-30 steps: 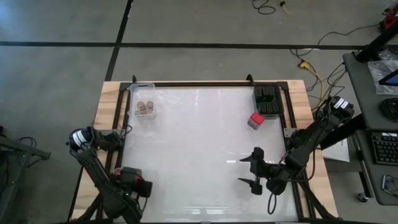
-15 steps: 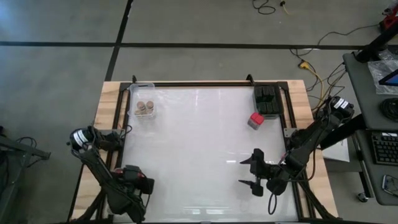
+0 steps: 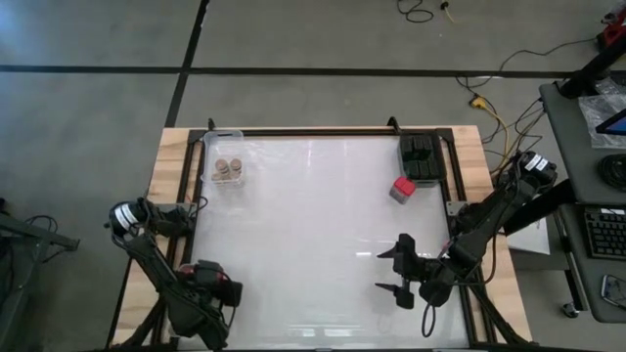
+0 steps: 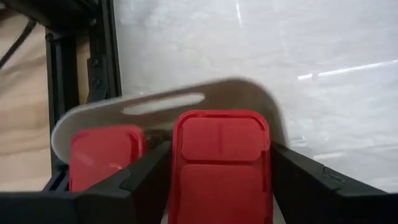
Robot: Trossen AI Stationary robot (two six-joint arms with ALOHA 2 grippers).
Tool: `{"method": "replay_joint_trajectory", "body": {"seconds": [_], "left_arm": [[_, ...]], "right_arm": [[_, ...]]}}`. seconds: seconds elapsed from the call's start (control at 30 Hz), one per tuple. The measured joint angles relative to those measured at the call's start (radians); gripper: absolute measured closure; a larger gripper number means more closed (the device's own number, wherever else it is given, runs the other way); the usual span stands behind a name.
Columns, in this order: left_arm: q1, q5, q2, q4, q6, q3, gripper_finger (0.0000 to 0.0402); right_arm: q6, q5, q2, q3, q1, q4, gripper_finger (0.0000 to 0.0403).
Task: Sort spices by type
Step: Put the red seasoning can into the white bin
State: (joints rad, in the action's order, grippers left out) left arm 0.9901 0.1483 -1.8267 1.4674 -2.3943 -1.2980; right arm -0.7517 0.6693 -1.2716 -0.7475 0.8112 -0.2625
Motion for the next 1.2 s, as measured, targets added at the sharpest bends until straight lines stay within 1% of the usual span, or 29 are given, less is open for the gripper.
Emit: {"method": "replay_joint_trajectory", "body": {"seconds": [0.17,0.63,0.8,1.07,1.13,1.2], "left_arm": [[0.001,-0.007,-0.001,-0.001,0.003,0.001,0.0159],[0.0,-0.024,0.013,0.048,0.003,-0.012,0.0157],[0.0,-0.028,0.014,0.106,0.0,-0.05,0.0157],[0.0,-0.026,0.014,0.104,0.0,-0.068,0.0157],[0.0,-0.007,0.014,0.104,0.008,-0.085,0.0157],[-0.002,0.011,0.014,0.104,0.035,-0.116,0.0157]], "right_arm": [[0.002,0.0,0.0,0.0,0.0,0.003,0.0039],[0.003,-0.002,0.0,0.0,0.0,0.006,0.0039],[0.004,-0.033,0.0,0.0,0.0,0.006,0.0039],[0.004,-0.05,0.0,0.0,0.0,0.006,0.0039],[0.01,-0.054,0.001,0.0,0.0,0.005,0.0039],[0.02,-0.097,0.009,-0.004,-0.002,-0.019,0.0039]]}}
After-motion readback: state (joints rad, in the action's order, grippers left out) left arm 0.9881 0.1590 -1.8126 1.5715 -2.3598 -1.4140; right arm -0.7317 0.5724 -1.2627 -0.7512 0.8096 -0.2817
